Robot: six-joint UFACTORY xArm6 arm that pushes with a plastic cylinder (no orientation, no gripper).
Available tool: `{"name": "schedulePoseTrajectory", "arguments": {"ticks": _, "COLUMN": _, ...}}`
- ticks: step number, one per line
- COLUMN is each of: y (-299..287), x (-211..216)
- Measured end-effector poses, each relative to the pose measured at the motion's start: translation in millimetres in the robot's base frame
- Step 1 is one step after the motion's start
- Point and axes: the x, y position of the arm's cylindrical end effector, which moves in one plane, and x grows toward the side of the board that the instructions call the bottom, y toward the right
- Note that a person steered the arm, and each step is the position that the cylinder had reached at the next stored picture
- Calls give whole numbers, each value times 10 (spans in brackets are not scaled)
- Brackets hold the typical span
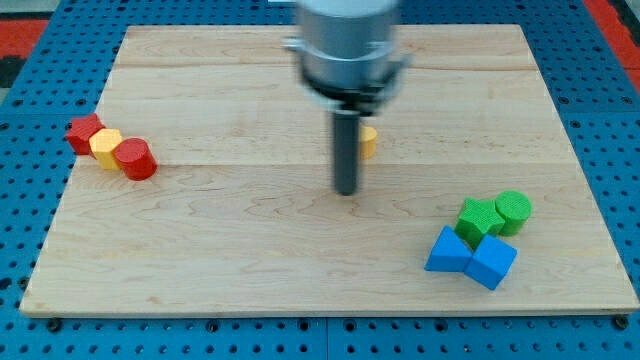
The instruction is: Move the heart into the red circle
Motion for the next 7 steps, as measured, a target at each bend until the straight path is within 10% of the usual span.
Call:
{"name": "schedulePoseTrajectory", "arguments": {"ticks": 2, "y": -20, "x": -808}}
{"name": "schedulePoseTrajectory", "arguments": {"ticks": 7, "y": -387, "x": -70}}
